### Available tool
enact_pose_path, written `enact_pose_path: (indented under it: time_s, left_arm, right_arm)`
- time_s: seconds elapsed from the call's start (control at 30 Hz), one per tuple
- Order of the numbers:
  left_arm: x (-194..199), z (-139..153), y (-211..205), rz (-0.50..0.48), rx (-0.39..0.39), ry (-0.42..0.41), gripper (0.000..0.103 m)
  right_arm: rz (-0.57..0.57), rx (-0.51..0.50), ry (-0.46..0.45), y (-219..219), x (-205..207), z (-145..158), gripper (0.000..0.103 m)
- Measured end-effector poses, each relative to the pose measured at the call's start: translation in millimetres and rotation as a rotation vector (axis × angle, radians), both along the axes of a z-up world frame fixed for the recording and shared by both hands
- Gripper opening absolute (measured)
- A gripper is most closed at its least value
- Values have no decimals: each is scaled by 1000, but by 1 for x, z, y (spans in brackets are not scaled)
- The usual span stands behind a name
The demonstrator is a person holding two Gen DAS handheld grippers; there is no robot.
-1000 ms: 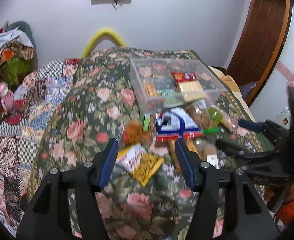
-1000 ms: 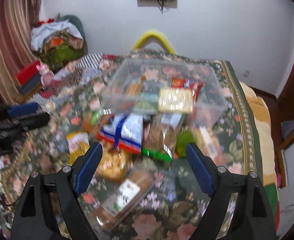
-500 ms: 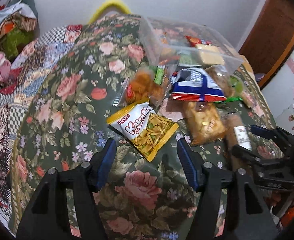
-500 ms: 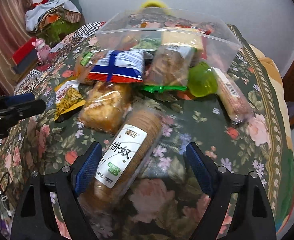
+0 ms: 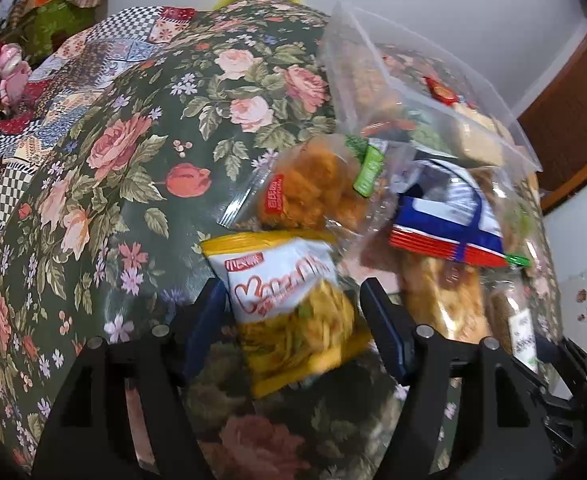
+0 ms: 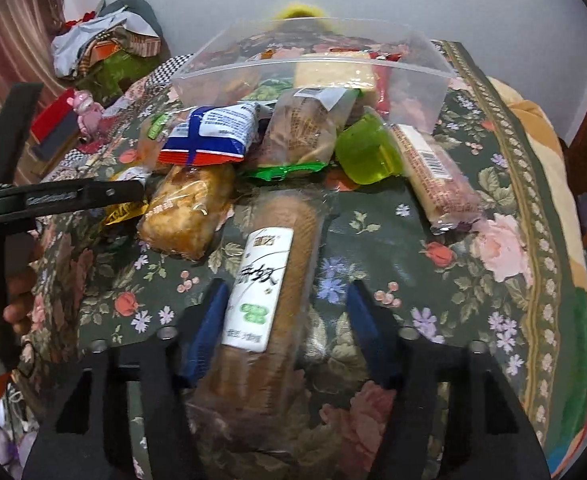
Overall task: Organize snacks
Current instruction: 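Grasp the tall cracker roll with the right gripper while the left grasps the Kaka bag, then lift the cracker roll and Kaka bag and carry them over the box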
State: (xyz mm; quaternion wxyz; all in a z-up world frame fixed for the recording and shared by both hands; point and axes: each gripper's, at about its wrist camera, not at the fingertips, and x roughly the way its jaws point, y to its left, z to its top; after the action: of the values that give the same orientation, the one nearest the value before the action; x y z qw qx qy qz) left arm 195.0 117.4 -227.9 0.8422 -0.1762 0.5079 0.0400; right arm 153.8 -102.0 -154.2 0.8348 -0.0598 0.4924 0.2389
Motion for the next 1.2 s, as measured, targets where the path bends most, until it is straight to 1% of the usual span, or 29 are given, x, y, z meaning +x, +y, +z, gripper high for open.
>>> enact_pose_path:
  time_s: [0.03, 0.07, 0.2, 0.27, 0.3, 0.37, 0.4, 0.5, 0.67, 0.8, 1.07, 1.2]
  left_arm:
    - [2, -5, 1, 5, -1, 8, 70]
    - [2, -6, 1, 9, 2, -1, 70]
    - [1, -7, -7, -21, 72, -23, 68]
    - [-3, -7, -9, -31, 96, -33, 57]
    - [-5, -6, -8, -31, 101, -37, 54]
    - [-11, -4, -3, -29, 81, -47, 53]
    - [-15, -3, -1, -26, 74, -51, 51]
    - [-23, 4, 3, -29, 75, -58, 51]
    - [-37, 29, -1, -43, 104, -114, 50]
    - [-40, 52, -8, -64, 113, -164, 50]
    - [-29, 96, -31, -110, 103, -269, 50]
    - [-18, 111, -40, -121, 96, -305, 50]
  right_arm:
    - [3, 3, 3, 1, 0, -1, 42]
    - [7, 1, 6, 3, 0, -2, 37]
    - [-1, -10, -17, 5, -1, -2, 35]
    - [-8, 0, -14, 2, -1, -1, 34]
    - [-12, 0, -18, 0, -1, 1, 33]
    - [-19, -7, -28, -3, -2, 3, 33]
    - [-22, -8, -34, -5, -2, 5, 31]
    - [-25, -2, -39, -11, -4, 10, 31]
    - [-33, 15, -68, -18, -8, 22, 31]
    - [-40, 46, -97, -22, -9, 38, 31]
    - [-40, 80, -197, -21, 3, 71, 31]
    - [-36, 93, -244, -19, 12, 84, 31]
